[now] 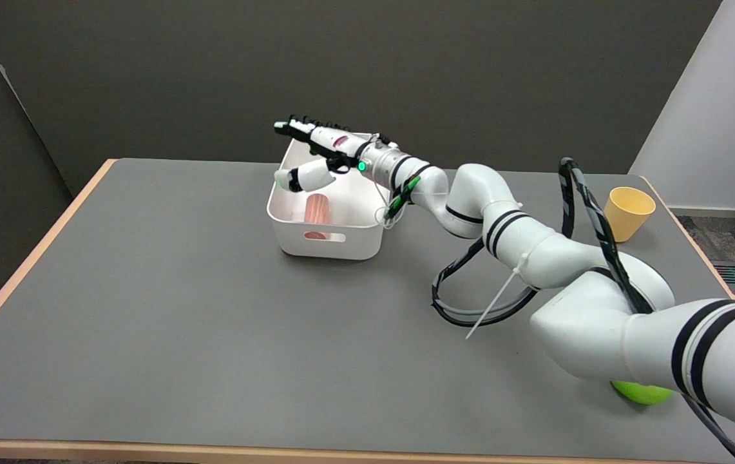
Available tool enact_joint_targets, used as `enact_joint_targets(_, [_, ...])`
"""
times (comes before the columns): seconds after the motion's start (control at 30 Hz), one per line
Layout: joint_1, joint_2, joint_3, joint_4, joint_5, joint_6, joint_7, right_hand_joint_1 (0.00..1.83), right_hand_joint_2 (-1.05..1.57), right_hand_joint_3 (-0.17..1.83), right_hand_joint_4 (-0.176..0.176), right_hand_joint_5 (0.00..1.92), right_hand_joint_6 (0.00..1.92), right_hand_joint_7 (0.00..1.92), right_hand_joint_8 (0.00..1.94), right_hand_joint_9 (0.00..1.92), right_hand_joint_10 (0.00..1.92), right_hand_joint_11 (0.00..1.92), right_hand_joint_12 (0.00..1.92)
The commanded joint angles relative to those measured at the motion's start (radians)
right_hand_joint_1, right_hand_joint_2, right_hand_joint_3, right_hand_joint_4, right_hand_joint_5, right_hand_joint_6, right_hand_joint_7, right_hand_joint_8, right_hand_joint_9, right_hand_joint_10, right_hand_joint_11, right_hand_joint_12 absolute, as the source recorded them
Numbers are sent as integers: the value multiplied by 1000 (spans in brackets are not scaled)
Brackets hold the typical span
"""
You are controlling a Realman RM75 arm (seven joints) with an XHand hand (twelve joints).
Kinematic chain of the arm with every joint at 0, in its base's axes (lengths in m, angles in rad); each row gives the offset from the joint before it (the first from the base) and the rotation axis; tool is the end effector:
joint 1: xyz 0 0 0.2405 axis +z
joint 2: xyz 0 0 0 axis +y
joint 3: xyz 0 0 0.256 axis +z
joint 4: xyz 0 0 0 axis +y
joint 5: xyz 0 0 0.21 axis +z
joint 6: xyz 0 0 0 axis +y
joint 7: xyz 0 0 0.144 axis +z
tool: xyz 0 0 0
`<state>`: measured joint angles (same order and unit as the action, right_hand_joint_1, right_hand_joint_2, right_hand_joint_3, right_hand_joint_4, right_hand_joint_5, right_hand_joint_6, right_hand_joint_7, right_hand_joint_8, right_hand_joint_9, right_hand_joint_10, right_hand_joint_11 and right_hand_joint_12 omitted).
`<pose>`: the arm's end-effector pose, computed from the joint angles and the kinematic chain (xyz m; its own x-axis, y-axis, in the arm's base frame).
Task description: Place the wooden cylinder in the box.
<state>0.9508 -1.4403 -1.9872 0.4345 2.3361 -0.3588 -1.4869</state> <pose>-0.2074 -0.5437 0.2086 0.8822 -0.2522 0.3977 -0.4618 -0.2976 0.8356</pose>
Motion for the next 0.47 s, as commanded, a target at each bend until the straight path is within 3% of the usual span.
enact_joint_targets(0.03, [-172,148,140,327,241,-13,64,392,619,943,64,0,234,-1,78,13,450,58,1099])
enact_joint_targets(0.2, [-386,213,352,603,241,-52,159,398,657,931,62,23,271,39,206,64,514,81,1145])
enact_joint_targets(0.27, [-474,226,434,666,241,-94,211,563,633,1038,63,85,145,122,73,51,596,158,982])
enact_joint_targets(0.33, [-555,235,514,714,241,-135,286,406,677,940,60,53,280,82,231,103,560,89,1177])
enact_joint_targets(0.4, [-659,236,621,758,241,-177,384,400,690,931,57,52,288,83,241,108,562,86,1191])
enact_joint_targets(0.47, [-735,234,685,787,241,-210,454,585,660,1047,49,79,195,103,201,65,618,159,992])
